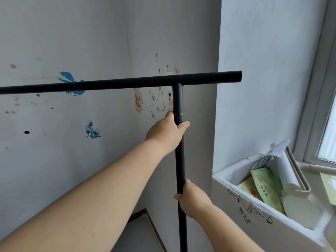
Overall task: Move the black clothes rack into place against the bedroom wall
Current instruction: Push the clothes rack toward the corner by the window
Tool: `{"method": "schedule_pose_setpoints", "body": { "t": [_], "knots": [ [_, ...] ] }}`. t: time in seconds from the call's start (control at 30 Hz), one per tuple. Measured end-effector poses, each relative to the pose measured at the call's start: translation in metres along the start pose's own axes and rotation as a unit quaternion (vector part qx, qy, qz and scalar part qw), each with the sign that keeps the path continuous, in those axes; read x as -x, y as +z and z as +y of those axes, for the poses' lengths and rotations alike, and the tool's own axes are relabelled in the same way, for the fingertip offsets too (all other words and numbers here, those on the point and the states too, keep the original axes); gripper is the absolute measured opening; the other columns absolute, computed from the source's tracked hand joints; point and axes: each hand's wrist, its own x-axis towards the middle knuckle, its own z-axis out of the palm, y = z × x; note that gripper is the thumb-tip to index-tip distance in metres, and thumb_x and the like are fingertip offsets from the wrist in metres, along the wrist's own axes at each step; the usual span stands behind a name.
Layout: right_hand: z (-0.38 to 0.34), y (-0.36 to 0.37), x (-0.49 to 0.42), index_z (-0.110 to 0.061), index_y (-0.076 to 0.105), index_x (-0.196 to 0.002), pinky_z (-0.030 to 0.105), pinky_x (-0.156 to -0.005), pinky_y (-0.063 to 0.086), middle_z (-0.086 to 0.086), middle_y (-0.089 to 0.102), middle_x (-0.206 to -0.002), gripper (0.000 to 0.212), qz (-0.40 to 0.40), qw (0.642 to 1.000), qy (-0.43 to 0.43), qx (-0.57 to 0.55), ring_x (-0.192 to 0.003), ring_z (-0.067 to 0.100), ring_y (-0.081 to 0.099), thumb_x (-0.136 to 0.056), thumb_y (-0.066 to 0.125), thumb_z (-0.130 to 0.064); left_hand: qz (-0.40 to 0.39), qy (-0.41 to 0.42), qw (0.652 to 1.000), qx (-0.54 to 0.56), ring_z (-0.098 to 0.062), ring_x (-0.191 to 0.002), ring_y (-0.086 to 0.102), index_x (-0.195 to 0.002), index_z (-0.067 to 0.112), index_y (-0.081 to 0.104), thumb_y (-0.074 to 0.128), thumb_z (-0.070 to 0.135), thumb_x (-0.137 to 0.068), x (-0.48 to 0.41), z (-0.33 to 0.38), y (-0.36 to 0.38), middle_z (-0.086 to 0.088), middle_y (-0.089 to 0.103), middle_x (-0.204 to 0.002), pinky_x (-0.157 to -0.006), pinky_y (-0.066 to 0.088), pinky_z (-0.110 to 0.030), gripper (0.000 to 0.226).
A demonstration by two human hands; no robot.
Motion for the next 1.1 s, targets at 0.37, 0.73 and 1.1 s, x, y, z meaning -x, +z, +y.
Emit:
{"method": "schedule_pose_setpoints", "body": {
  "t": [0.37, 0.73, 1.1],
  "knots": [
    [0.008, 0.012, 0.038, -0.012, 0.048, -0.110, 0.033, -0.078, 0.050, 0.006, 0.062, -0.109, 0.026, 0.024, 0.999, 0.001, -0.023, -0.098, 0.028, 0.063, -0.093, 0.058, -0.029, 0.035, 0.013, 0.999, 0.029, -0.024, -0.081, 0.057, -0.109, 0.023, 0.046, 0.043, 0.056, -0.090, 0.043, 0.007, -0.007, 0.012, 0.049, -0.075, -0.068, 0.047, -0.034, 0.038],
    [0.011, 0.017, 0.058, -0.012, 0.046, -0.104, 0.032, -0.071, 0.047, 0.005, 0.061, -0.102, 0.019, 0.038, 0.999, 0.002, -0.032, -0.087, 0.026, 0.060, -0.094, 0.056, -0.025, 0.014, -0.022, 0.997, -0.067, -0.026, -0.077, 0.055, -0.098, 0.022, 0.052, 0.046, 0.049, -0.091, 0.081, 0.008, -0.018, 0.007, 0.055, -0.075, -0.056, 0.035, -0.031, 0.028],
    [0.010, 0.011, 0.061, -0.010, 0.045, -0.105, 0.030, -0.070, 0.043, 0.007, 0.060, -0.105, 0.020, 0.013, 1.000, -0.008, -0.024, -0.093, 0.028, 0.061, -0.095, 0.054, -0.024, 0.291, 0.192, 0.932, -0.098, -0.032, -0.111, 0.052, -0.115, 0.005, 0.061, 0.046, 0.025, -0.095, 0.072, 0.022, -0.106, -0.015, 0.059, -0.119, -0.093, 0.040, -0.035, 0.032]
  ]
}}
